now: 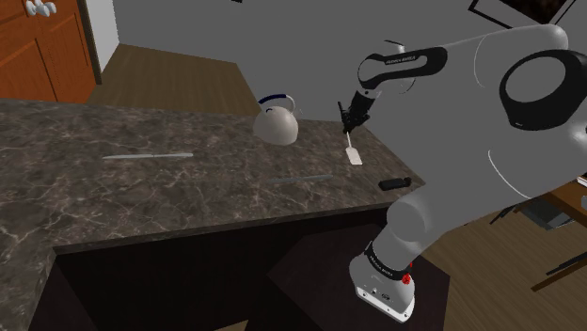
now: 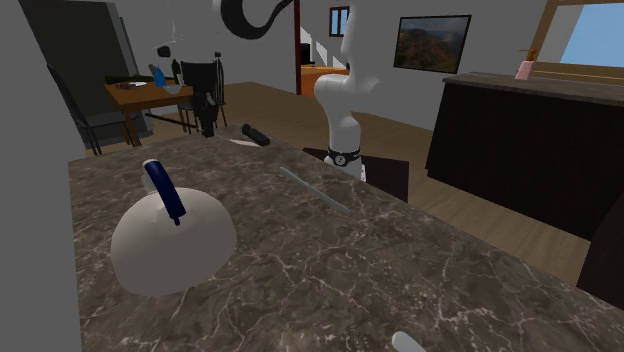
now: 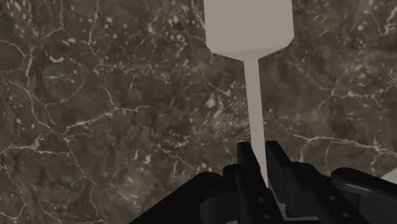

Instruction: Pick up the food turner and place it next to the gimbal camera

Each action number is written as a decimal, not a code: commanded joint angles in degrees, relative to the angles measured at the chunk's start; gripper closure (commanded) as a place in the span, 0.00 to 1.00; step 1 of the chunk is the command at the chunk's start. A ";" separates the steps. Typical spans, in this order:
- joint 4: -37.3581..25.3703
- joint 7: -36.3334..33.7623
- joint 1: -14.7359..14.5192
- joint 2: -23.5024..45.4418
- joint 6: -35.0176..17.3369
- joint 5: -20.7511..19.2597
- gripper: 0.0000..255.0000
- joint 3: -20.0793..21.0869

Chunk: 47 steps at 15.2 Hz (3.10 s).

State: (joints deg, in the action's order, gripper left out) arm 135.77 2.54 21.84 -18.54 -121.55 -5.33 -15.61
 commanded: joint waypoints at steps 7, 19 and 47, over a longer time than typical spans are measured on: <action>-3.38 12.40 4.30 2.49 0.41 -0.82 1.00 -8.40; -9.22 26.84 7.58 11.22 -2.07 2.91 1.00 -17.29; -3.37 30.87 7.40 18.30 -13.83 7.99 0.00 -18.27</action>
State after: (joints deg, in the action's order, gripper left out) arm 132.40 33.41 29.24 -0.25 -135.38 2.67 -33.88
